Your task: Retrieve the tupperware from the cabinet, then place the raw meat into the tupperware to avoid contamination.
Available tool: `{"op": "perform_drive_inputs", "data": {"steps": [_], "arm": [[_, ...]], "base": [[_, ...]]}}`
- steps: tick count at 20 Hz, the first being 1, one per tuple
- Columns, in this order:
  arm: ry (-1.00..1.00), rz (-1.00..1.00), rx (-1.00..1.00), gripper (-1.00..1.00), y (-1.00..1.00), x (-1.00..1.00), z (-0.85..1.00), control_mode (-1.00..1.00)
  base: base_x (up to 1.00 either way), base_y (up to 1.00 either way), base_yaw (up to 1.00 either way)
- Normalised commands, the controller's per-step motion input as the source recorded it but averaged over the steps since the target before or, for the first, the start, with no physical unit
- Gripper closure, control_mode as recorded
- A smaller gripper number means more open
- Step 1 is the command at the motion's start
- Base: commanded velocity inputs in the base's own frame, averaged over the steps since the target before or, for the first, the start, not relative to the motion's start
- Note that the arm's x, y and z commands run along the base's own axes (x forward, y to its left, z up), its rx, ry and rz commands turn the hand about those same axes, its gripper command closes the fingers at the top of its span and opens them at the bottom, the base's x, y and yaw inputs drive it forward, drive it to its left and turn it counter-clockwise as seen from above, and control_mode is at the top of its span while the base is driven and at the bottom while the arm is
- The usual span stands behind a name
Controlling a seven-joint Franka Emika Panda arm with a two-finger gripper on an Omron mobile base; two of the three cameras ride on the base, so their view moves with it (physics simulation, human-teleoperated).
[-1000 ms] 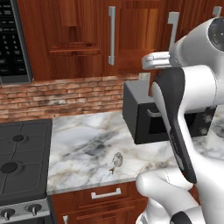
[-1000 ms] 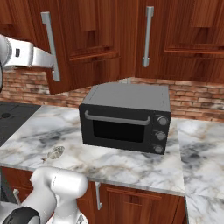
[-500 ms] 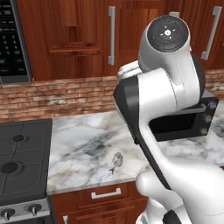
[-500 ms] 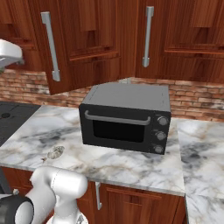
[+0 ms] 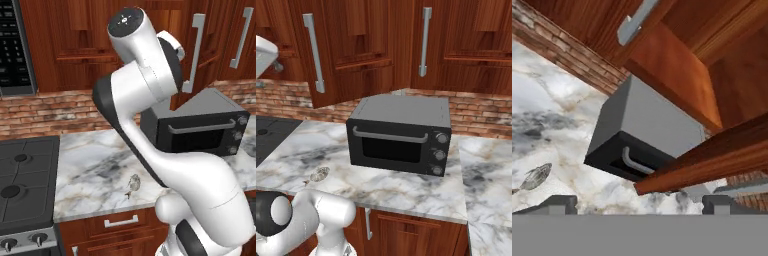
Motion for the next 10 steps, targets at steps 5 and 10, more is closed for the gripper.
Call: {"op": "perform_drive_inputs", "data": {"steps": [5,10], "arm": [[0.33,0.03,-0.29,-1.0,-0.01,0.41,-0.29,-1.0],[0.25,0.06,-0.23,-1.0,-0.34,0.45,-0.45,-1.0]], "base": [[0.0,0.0,0.0],[0.0,0.0,0.0]]}}
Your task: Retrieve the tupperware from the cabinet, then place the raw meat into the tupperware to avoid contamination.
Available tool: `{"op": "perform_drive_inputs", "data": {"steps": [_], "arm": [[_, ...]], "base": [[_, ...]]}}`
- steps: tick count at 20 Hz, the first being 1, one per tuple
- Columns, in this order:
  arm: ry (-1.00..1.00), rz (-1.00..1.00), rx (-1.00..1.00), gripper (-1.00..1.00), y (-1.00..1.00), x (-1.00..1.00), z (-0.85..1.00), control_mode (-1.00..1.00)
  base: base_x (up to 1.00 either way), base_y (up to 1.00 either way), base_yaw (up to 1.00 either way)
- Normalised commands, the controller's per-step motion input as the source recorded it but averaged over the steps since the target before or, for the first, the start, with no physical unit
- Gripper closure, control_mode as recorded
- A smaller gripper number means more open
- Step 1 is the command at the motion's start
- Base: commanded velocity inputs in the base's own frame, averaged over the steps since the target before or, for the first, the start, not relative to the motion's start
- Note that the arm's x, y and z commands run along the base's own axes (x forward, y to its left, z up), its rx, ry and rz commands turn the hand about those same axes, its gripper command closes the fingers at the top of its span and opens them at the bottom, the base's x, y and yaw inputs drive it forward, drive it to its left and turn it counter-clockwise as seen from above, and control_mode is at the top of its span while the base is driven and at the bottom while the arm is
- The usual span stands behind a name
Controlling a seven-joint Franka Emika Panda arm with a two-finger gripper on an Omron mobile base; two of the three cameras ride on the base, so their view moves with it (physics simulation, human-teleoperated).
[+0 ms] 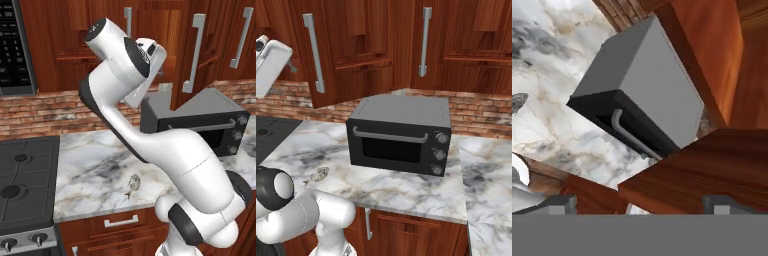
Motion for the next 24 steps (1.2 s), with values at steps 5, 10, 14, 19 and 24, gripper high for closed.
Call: {"op": "perform_drive_inputs", "data": {"steps": [5,10,14,19,24], "arm": [[0.35,0.06,-0.24,-1.0,-0.33,0.58,-0.39,-1.0],[0.42,0.0,-0.2,-1.0,-0.43,0.16,-0.17,-1.0],[0.43,-0.06,-0.16,-1.0,-0.54,-0.12,0.0,-1.0],[0.28,-0.08,-0.07,-1.0,-0.61,-0.4,0.0,-1.0],[0.1,-0.08,-0.01,-1.0,-0.66,-0.64,-0.02,-1.0]], "base": [[0.0,0.0,0.0],[0.0,0.0,0.0],[0.0,0.0,0.0],[0.0,0.0,0.0],[0.0,0.0,0.0]]}}
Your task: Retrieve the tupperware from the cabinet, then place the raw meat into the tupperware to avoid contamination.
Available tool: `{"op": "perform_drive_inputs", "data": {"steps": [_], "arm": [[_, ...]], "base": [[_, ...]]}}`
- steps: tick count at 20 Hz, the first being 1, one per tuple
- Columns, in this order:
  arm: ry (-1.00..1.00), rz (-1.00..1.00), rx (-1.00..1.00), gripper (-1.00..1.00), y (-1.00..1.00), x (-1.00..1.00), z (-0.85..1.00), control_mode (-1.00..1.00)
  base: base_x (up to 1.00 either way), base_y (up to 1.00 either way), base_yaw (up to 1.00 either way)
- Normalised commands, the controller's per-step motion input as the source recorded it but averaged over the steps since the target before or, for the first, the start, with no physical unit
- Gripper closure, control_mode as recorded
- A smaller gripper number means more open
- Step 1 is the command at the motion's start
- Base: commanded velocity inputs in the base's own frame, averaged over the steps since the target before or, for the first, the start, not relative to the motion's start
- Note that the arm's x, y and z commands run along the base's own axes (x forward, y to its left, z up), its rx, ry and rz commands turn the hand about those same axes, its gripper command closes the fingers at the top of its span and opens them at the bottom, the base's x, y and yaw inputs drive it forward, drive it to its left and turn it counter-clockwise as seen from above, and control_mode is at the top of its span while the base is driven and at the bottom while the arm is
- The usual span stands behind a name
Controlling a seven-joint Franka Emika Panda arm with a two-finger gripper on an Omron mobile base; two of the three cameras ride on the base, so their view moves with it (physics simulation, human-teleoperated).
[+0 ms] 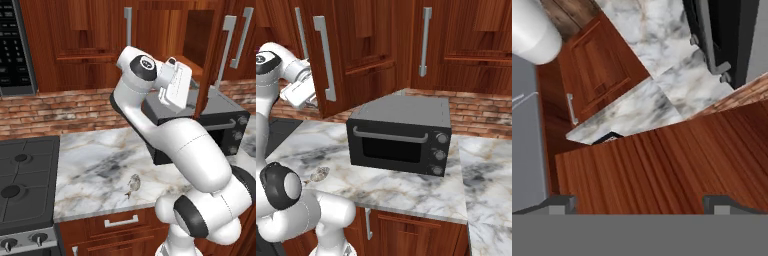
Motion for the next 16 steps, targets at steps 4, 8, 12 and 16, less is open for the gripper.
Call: {"op": "perform_drive_inputs", "data": {"steps": [4,8,12,16], "arm": [[-0.01,-0.05,0.0,-1.0,-0.78,-0.81,-0.13,-1.0],[-0.06,-0.03,0.01,-1.0,-0.79,-0.74,-0.1,-1.0],[-0.07,-0.01,0.02,-1.0,-0.88,-0.59,-0.11,-1.0],[-0.07,0.01,0.02,-1.0,-0.72,-0.19,-0.11,-1.0]], "base": [[0.0,0.0,0.0],[0.0,0.0,0.0],[0.0,0.0,0.0],[0.0,0.0,0.0]]}}
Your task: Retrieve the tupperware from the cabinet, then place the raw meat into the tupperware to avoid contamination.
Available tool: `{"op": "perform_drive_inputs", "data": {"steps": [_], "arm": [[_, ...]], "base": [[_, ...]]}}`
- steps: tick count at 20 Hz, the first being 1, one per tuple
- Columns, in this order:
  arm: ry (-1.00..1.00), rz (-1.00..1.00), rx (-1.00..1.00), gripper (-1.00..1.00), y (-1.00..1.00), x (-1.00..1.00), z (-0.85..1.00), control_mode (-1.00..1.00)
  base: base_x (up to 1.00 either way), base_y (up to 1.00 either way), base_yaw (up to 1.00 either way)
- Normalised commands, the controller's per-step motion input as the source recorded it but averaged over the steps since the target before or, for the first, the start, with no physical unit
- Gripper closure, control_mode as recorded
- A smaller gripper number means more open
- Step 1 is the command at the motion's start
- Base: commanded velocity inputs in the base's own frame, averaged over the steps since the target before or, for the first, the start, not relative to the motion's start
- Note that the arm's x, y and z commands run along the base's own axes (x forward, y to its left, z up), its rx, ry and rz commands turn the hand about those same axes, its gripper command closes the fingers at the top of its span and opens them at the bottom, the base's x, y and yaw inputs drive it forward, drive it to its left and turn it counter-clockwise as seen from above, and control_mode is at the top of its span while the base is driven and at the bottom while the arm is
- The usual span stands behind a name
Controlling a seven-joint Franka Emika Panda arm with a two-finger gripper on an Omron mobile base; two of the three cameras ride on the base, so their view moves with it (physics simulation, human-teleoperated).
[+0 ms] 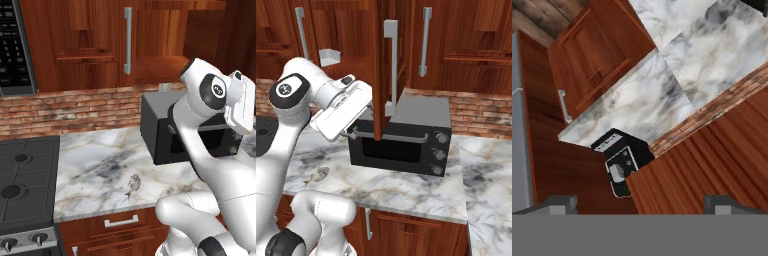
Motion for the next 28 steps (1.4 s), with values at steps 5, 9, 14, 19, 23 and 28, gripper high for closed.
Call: {"op": "perform_drive_inputs", "data": {"steps": [5,9,14,19,23,28], "arm": [[0.0,0.02,0.0,-1.0,-0.13,0.0,-0.02,-1.0],[-0.01,-0.06,0.0,-1.0,0.2,0.0,0.0,-1.0],[-0.12,-0.11,-0.07,-1.0,0.76,0.0,0.04,-1.0],[-0.22,-0.14,0.0,-1.0,0.81,0.0,0.09,-1.0],[-0.14,-0.12,0.08,-1.0,0.45,-0.25,-0.06,-1.0],[-0.17,-0.07,0.16,-1.0,0.37,-0.25,-0.02,-1.0]], "base": [[0.0,0.0,0.0],[0.0,0.0,0.0],[0.0,0.0,0.0],[0.0,0.0,0.0],[0.0,0.0,0.0],[0.0,0.0,0.0]]}}
